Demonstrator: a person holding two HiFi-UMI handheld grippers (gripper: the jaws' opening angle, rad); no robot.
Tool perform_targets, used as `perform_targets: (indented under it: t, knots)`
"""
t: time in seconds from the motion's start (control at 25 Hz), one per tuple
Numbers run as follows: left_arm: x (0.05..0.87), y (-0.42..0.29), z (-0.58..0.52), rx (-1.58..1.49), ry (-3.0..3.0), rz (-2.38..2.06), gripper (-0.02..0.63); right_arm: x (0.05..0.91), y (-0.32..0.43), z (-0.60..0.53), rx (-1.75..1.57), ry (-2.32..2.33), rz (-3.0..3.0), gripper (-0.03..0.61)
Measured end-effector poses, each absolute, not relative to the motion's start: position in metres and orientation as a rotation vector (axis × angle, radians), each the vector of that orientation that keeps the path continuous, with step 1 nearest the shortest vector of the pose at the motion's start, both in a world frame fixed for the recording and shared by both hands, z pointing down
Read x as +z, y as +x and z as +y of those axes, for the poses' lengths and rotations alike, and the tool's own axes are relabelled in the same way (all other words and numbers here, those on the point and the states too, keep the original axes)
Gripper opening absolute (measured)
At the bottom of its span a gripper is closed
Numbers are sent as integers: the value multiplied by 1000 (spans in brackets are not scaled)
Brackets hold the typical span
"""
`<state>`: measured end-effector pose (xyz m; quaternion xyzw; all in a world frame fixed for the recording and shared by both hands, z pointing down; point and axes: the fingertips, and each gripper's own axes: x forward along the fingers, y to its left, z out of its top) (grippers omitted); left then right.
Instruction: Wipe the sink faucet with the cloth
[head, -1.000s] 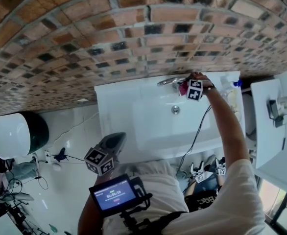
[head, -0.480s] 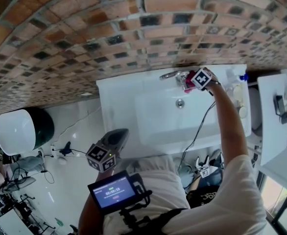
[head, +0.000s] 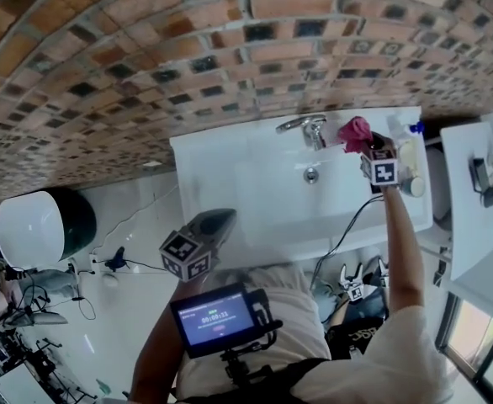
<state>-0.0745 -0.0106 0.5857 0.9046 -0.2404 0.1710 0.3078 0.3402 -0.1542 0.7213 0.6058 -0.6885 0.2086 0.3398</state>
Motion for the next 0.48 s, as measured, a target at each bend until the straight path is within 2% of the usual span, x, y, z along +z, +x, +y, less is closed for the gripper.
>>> perform_targets:
  t: [0.2,0.48]
  knots:
    - [577,-71,-18,427,2421,-613,-6,650,325,-97,643,1852,-1948,67]
    - [569,-65,-26,371,2449,-618,-6,643,302,1,782,1956,-1967,67]
